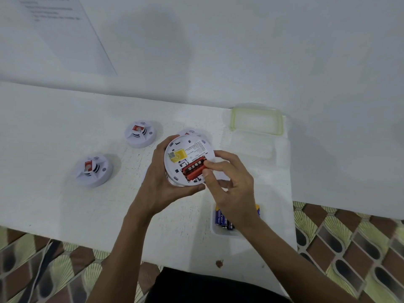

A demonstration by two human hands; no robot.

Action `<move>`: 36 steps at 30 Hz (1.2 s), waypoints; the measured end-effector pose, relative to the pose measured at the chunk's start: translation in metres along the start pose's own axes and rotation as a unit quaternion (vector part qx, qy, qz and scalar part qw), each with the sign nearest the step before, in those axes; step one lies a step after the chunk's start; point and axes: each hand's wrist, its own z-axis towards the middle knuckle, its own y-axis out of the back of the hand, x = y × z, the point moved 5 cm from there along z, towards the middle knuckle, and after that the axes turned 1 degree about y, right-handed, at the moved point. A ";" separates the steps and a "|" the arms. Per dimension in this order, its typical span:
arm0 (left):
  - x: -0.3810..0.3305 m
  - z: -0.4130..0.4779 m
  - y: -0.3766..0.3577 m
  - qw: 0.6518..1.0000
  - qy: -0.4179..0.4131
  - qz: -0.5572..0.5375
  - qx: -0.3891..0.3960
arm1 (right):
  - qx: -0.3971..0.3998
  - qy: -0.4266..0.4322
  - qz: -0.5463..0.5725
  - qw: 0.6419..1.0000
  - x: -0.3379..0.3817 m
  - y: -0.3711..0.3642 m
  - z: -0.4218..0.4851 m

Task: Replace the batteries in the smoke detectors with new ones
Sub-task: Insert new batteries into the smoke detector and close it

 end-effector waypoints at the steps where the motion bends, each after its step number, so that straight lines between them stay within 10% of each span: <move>1: 0.001 -0.001 0.003 1.000 -0.003 0.021 -0.006 | 0.026 -0.011 0.008 1.000 -0.002 0.001 0.003; 7: 0.019 -0.009 0.017 0.998 0.016 0.056 -0.030 | 0.182 -0.121 -0.119 0.969 -0.036 0.005 0.031; 14: 0.028 -0.014 0.026 0.997 0.025 0.056 -0.047 | 0.424 -0.116 -0.436 0.786 -0.084 -0.023 0.042; 19: 0.030 -0.014 0.028 0.996 0.024 0.063 -0.050 | 0.442 -0.094 -0.489 0.746 -0.096 -0.034 0.044; 27: 0.033 -0.014 0.029 0.995 0.030 0.080 -0.050 | 0.385 0.038 -0.533 0.753 -0.083 -0.032 0.052; 36: 0.034 -0.011 0.025 0.995 0.031 0.084 -0.037 | 0.192 -0.133 -0.109 0.966 -0.028 0.005 0.070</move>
